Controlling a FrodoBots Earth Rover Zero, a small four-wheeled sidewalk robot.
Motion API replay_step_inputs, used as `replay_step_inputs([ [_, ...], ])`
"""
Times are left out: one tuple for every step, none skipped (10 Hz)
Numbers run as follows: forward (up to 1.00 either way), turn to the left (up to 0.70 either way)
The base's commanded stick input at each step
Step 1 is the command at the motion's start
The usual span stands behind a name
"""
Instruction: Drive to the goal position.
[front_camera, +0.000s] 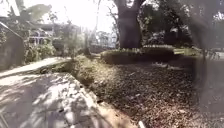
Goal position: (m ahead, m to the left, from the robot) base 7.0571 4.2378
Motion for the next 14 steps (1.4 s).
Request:
replay_step_inputs([
  [0.0,0.5],
  [0.0,0.5],
  [0.0,0.5],
  [0.0,0.5],
  [0.0,0.5],
  [0.0,0.5],
  [0.0,0.5],
  [0.0,0.5],
  [0.0,0.5],
  [0.0,0.5],
  [0.0,0.5],
  [0.0,0.0],
  [0.0,0.0],
  [0.48,0.0],
])
